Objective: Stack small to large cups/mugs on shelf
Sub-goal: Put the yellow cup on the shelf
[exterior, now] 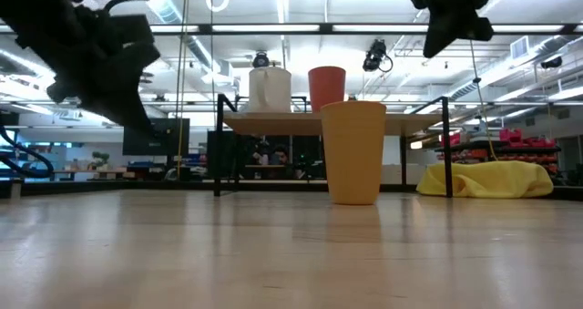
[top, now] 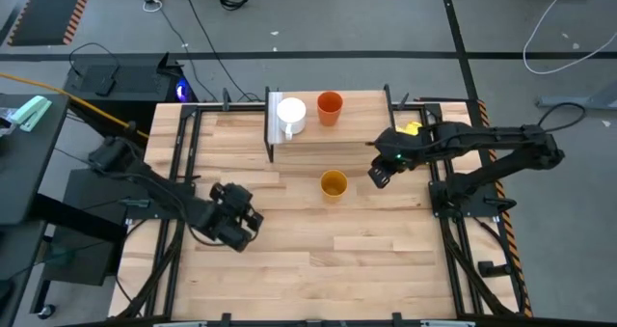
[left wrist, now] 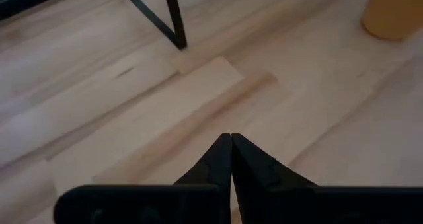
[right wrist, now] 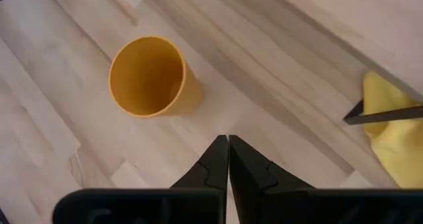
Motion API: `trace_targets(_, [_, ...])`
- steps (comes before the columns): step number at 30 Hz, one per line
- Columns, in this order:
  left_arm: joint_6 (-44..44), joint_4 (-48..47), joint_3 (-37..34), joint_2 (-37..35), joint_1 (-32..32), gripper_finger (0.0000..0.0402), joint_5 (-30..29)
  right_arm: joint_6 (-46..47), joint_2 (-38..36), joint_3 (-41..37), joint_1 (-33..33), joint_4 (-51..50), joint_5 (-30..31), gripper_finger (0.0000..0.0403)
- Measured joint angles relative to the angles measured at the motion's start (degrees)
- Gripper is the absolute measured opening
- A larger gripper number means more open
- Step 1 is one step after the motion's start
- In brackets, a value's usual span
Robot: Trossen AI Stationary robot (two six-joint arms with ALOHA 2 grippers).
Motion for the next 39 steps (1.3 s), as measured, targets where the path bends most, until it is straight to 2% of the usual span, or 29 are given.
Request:
trace_targets(8, [-3.3, 1.4, 0.0, 5.7, -1.5, 0.0026, 0.0, -0.7, 4.1, 1.1, 0.7, 1.1, -0.7, 0.0016])
trace_targets(20, [-3.2, 5.1, 0.0, 7.1, -1.3, 0.0016, -3.5, -14.2, 15.5, 10.4, -2.2, 3.8, -0.9, 0.0022])
trace_targets(23, [-3.2, 5.1, 0.0, 7.1, -1.3, 0.0022, -3.5, -18.0, 18.4, 11.6, -3.5, 3.4, -1.2, 0.0031])
trace_targets(27, [-3.1, 5.2, 0.0, 7.1, -1.3, 0.0023, -4.5, -20.3, 21.4, 11.8, -4.9, 3.3, -5.1, 0.0050])
trace_targets(34, [-3.1, 5.2, 0.0, 7.1, -1.3, 0.0012, -4.7, -19.8, 23.0, 11.8, -5.8, 3.4, -8.6, 0.0093])
trace_targets(39, [-3.1, 5.2, 0.0, 7.1, -1.3, 0.0013, -4.8, -17.1, 23.0, 11.8, -5.8, 3.8, -8.6, 0.0100])
